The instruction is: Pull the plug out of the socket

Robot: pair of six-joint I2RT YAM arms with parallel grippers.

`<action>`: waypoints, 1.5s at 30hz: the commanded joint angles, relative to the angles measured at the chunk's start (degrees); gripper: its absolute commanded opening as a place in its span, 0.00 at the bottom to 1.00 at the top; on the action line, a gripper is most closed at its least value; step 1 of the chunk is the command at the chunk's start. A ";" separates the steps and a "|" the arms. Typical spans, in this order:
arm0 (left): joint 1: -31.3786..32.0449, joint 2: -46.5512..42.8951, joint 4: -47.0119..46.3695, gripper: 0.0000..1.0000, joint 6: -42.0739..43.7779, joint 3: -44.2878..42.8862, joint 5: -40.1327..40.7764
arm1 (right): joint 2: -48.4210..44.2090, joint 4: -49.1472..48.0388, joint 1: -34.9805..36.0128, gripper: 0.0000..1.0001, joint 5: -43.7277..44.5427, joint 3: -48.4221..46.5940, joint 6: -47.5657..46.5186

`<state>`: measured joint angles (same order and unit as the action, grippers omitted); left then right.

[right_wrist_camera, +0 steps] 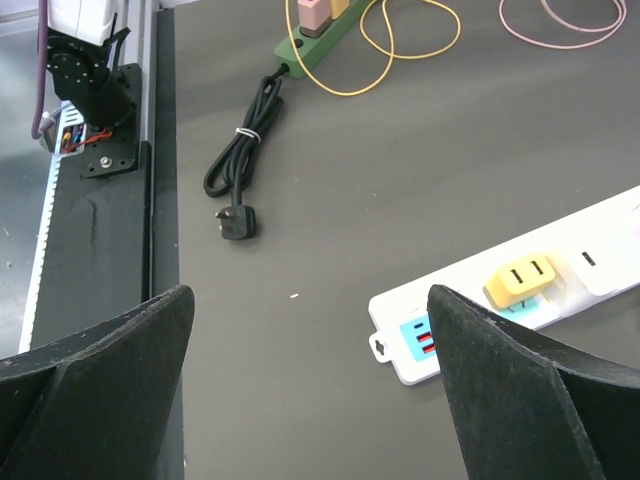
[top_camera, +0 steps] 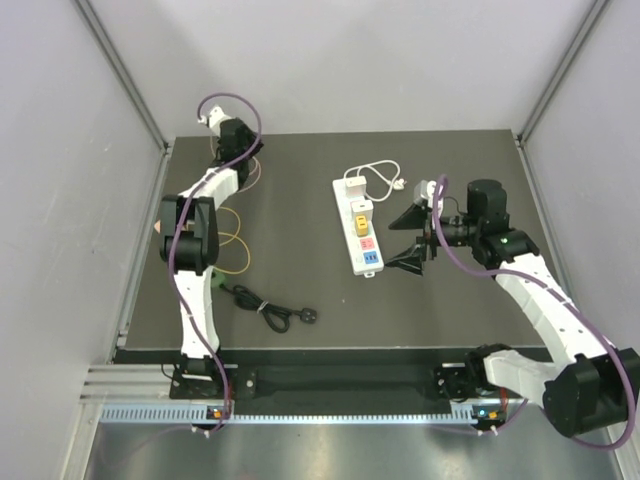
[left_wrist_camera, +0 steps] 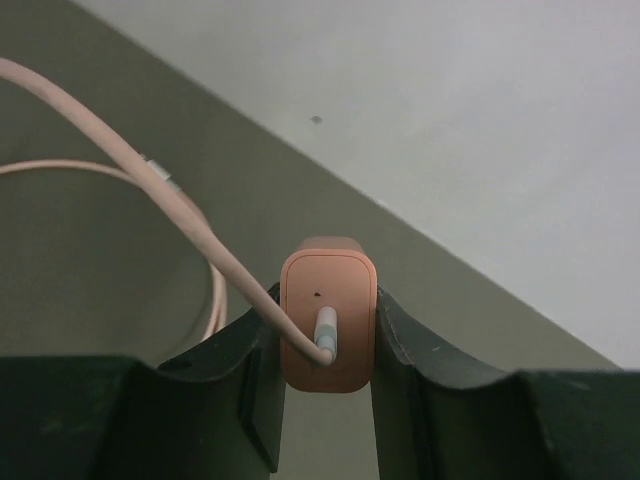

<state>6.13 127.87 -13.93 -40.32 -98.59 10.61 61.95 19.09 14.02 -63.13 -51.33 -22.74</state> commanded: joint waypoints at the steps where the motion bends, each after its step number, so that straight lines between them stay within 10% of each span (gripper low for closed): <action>1: -1.30 1.32 3.03 0.05 -2.22 -0.82 -4.55 | 0.45 -0.72 -0.84 1.00 -1.73 -0.43 -2.04; 9: -3.05 4.31 9.62 0.19 -2.14 -1.79 -7.62 | 1.59 0.68 -0.93 1.00 -1.64 -0.88 -3.18; 20: -5.16 2.30 17.18 0.76 -3.45 -6.35 -13.07 | 2.21 2.27 -2.68 1.00 -1.47 -1.49 -4.50; 45: -10.09 -13.88 38.18 0.80 -8.29 7.09 -24.85 | 1.06 2.35 -8.40 1.00 -2.70 -1.14 -4.86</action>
<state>-4.08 117.86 19.33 -49.41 -92.71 -14.61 64.25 22.37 6.55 -63.37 -51.35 -25.98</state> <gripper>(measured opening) 0.798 0.996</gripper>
